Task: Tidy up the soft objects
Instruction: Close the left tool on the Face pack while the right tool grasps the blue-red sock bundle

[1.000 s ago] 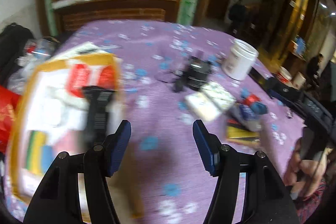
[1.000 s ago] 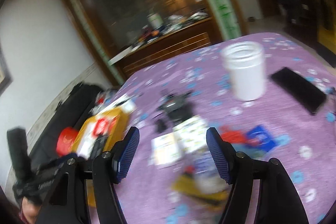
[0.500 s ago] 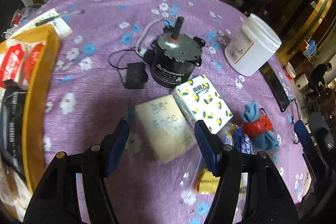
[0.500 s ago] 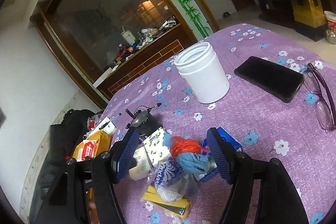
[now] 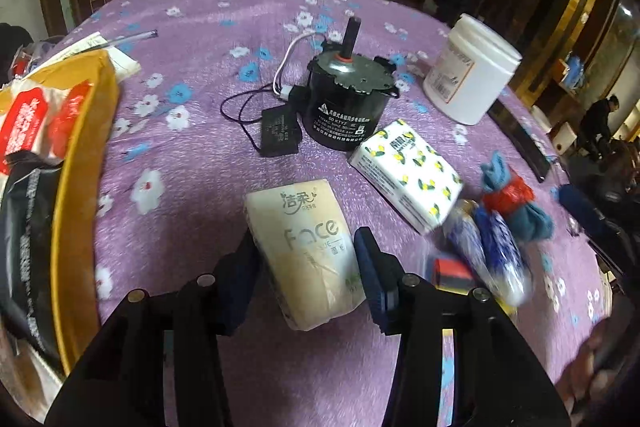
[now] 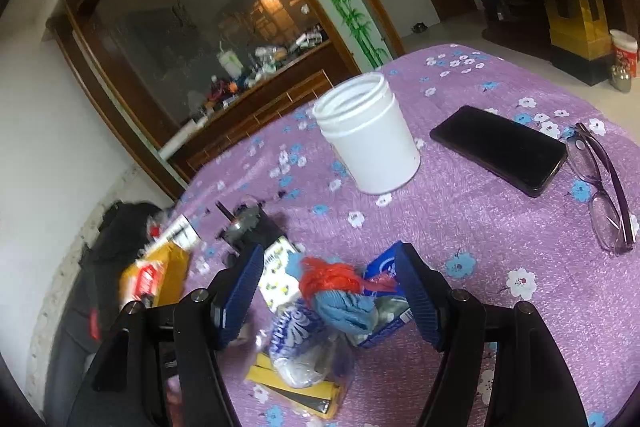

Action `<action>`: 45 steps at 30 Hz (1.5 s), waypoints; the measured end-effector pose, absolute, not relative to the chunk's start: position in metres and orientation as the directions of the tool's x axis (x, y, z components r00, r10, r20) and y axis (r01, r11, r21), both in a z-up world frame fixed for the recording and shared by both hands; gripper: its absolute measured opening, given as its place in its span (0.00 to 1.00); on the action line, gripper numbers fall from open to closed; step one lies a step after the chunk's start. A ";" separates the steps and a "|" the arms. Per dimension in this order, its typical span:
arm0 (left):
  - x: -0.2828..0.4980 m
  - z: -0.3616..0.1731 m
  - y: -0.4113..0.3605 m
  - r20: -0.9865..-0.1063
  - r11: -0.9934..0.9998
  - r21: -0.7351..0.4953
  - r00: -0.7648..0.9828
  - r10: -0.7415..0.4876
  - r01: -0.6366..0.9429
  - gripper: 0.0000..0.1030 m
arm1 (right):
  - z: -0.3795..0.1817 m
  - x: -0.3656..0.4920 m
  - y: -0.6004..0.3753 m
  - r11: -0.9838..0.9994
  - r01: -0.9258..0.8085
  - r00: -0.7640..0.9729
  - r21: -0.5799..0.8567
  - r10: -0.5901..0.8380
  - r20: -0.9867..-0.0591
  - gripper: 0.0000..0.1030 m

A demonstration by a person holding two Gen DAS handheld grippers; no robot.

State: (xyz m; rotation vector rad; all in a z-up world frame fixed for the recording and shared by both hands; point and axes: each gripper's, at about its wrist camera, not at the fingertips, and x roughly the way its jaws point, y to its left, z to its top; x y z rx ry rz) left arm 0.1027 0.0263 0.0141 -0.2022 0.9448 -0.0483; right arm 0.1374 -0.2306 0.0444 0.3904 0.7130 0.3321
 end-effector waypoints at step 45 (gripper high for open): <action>0.092 0.025 0.006 -0.697 0.995 -0.098 0.712 -0.084 0.021 0.21 | 0.053 0.111 -0.177 0.909 -0.325 0.725 0.261 0.417 -0.548 0.37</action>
